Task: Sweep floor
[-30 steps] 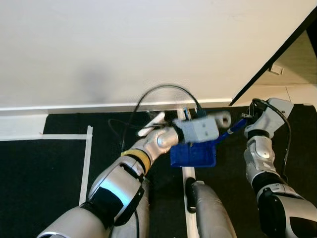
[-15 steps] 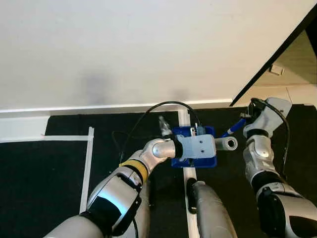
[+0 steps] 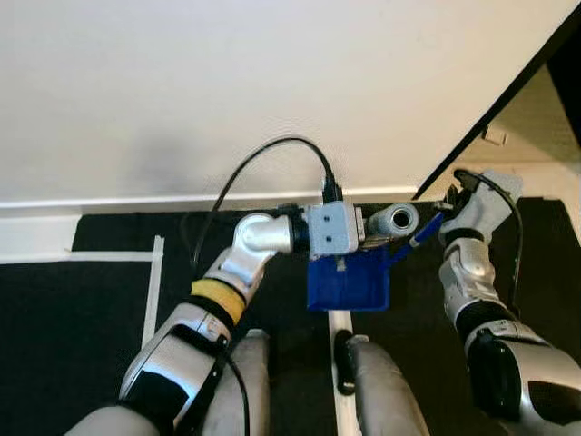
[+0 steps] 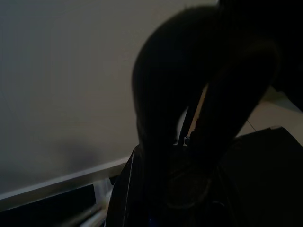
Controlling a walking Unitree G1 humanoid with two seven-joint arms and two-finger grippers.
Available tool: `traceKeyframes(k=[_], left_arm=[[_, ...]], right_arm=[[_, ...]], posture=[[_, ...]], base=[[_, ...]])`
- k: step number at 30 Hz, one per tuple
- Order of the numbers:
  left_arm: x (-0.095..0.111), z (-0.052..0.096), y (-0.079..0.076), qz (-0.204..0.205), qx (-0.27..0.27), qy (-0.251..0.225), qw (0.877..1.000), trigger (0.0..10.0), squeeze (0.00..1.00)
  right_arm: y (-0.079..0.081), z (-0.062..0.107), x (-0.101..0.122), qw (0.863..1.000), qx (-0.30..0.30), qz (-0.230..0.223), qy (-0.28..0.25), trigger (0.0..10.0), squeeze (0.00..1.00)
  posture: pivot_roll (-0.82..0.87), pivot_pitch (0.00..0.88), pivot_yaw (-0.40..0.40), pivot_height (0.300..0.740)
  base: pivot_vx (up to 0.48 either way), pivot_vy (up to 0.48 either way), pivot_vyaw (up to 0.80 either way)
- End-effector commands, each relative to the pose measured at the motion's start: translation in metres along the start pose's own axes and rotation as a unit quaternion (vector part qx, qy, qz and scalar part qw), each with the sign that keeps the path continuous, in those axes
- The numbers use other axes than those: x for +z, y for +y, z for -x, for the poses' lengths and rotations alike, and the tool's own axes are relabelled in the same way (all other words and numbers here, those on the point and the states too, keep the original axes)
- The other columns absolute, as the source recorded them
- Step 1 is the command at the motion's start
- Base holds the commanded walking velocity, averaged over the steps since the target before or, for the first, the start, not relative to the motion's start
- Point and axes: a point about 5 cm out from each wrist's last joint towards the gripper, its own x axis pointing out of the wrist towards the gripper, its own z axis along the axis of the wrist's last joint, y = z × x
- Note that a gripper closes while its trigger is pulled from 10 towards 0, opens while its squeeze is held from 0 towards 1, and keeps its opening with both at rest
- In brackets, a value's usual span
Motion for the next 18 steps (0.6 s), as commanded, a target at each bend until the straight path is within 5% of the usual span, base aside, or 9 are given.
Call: traceKeyframes(k=[1, 4, 7, 9, 10, 12, 15, 16, 18], left_arm=[[0.015, -0.013, 0.003, -0.001, -0.002, -0.043, 0.999, 10.0, 0.0], [0.026, -0.018, 0.01, -0.007, -0.023, -0.051, 0.998, 10.0, 0.0], [0.022, -0.012, 0.014, -0.013, -0.051, -0.005, 0.999, 10.0, 0.0], [-0.002, 0.006, 0.025, -0.035, -0.031, 0.104, 0.993, 10.0, 0.0], [-0.002, 0.006, 0.025, -0.035, -0.031, 0.104, 0.993, 10.0, 0.0], [-0.026, 0.03, 0.037, -0.063, 0.017, 0.211, 0.975, 10.0, 0.0], [-0.035, 0.04, 0.041, -0.069, 0.038, 0.25, 0.965, 10.0, 0.0], [-0.049, 0.062, 0.045, -0.075, 0.082, 0.317, 0.942, 10.0, 0.0], [-0.053, 0.069, 0.045, -0.075, 0.094, 0.334, 0.935, 10.0, 0.0]], right_arm=[[0.001, 0.004, -0.011, 1.0, 0.002, 0.002, 0.027, 10.0, 0.0], [0.002, 0.003, -0.009, 1.0, 0.001, -0.002, 0.026, 10.0, 0.0], [0.0, 0.003, -0.009, 1.0, -0.001, -0.003, 0.026, 10.0, 0.0], [-0.003, 0.005, -0.011, 1.0, -0.007, -0.003, 0.027, 10.0, 0.0], [-0.003, 0.005, -0.011, 1.0, -0.007, -0.003, 0.027, 10.0, 0.0], [-0.008, 0.007, -0.015, 0.999, -0.013, -0.002, 0.029, 10.0, 0.0], [-0.01, 0.009, -0.016, 0.999, -0.016, -0.001, 0.03, 10.0, 0.0], [-0.014, 0.012, -0.021, 0.999, -0.023, 0.001, 0.035, 10.0, 0.0], [-0.016, 0.014, -0.023, 0.999, -0.025, 0.002, 0.036, 10.0, 0.0]], posture=[[0.14, 0.113, -0.072, 0.74], [0.14, 0.092, -0.068, 0.74], [0.14, 0.084, -0.063, 0.74], [0.13, 0.079, -0.056, 0.74], [0.13, 0.079, -0.056, 0.74], [0.13, 0.091, -0.047, 0.74], [0.13, 0.093, -0.045, 0.74], [0.12, 0.112, -0.036, 0.74], [0.12, 0.112, -0.036, 0.74]], base=[[0.0, 0.0, 0.0], [0.0, 0.0, 0.0], [0.0, 0.0, 0.0], [0.0, 0.0, 0.0], [0.0, 0.0, 0.0], [0.0, 0.0, 0.0], [0.0, 0.0, 0.0], [0.0, 0.0, 0.0], [0.0, 0.0, 0.0]])
